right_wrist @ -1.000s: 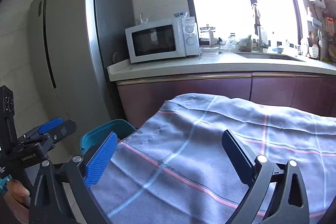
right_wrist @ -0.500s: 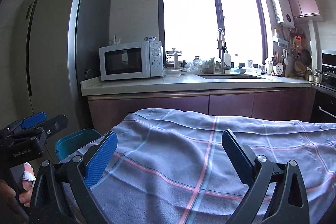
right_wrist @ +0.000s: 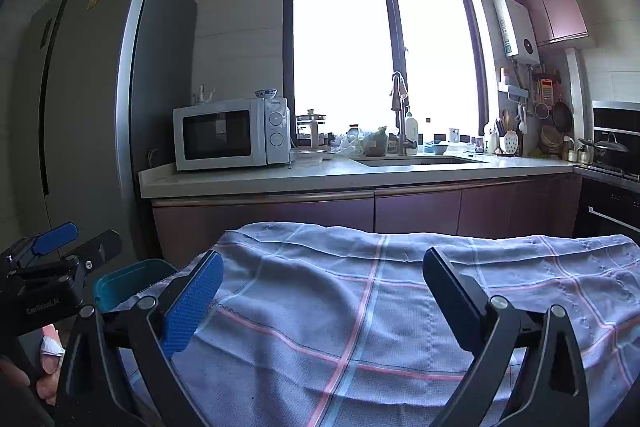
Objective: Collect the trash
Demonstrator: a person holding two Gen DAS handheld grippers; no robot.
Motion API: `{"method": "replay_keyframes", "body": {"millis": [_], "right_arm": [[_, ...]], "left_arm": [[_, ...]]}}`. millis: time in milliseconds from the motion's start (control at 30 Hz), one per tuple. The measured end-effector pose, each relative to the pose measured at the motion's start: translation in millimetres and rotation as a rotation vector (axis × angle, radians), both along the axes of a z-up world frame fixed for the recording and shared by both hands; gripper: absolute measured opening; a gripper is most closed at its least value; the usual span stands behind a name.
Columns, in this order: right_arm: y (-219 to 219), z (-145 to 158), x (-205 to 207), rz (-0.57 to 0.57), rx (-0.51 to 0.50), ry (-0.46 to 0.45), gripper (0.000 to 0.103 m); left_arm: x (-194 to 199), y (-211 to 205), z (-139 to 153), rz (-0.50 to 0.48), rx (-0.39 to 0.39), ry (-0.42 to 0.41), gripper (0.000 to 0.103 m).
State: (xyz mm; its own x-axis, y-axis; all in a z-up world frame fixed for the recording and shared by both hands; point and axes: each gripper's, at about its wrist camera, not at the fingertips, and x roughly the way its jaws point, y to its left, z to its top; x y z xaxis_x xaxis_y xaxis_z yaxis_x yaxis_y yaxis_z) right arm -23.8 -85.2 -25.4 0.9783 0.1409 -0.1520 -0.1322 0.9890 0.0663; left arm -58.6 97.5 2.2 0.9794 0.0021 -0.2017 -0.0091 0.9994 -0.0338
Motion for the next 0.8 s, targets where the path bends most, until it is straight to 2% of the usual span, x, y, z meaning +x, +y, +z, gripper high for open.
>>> {"method": "replay_keyframes", "body": {"millis": [800], "right_arm": [[-6.2,-0.7,-4.4,-0.027,0.002,0.008,0.096]], "left_arm": [[-0.2,-10.8,1.4,-0.008,0.026,-0.045,0.097]]}}
